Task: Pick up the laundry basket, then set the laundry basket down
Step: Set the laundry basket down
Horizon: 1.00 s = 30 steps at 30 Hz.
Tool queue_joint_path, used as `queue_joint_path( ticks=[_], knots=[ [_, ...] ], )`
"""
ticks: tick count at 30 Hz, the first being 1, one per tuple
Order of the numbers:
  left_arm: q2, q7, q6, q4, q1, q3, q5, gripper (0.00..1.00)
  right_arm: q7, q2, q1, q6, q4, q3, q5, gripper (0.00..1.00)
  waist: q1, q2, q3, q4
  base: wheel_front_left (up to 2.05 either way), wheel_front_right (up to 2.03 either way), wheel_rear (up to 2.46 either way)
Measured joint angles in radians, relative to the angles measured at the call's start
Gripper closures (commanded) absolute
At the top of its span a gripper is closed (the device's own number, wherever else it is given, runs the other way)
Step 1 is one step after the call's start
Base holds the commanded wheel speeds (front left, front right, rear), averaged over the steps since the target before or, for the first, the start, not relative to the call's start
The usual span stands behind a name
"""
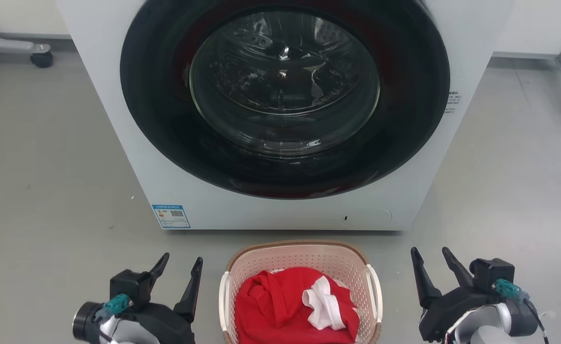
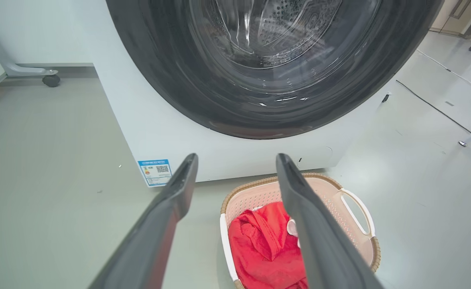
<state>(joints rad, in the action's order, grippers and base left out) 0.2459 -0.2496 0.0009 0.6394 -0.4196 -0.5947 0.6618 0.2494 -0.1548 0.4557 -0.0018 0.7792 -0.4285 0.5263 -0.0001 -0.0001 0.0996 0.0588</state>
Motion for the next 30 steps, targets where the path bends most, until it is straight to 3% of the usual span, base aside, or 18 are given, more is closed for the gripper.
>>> queue_joint_path(
  ticks=[11,21,30],
  knots=[
    [0.052,0.000,0.097,-0.300,0.196,0.055,-0.100,0.00,0.000,-0.046,-0.201,-0.073,-0.271,0.039,-0.072,0.00,0.0001,-0.0001,-0.073,0.007,0.00,0.00,0.00],
    [0.068,0.000,0.115,-0.469,0.353,0.117,-0.133,0.00,0.000,-0.058,-0.354,-0.105,-0.457,0.068,-0.106,0.00,0.0000,0.0000,-0.107,0.011,0.00,0.00,0.00],
    [0.059,0.000,0.123,-0.553,0.462,0.155,-0.180,0.00,0.000,-0.066,-0.480,-0.114,-0.563,0.109,-0.147,0.00,0.0002,0.0001,-0.125,0.011,0.00,0.00,0.00]
  ],
)
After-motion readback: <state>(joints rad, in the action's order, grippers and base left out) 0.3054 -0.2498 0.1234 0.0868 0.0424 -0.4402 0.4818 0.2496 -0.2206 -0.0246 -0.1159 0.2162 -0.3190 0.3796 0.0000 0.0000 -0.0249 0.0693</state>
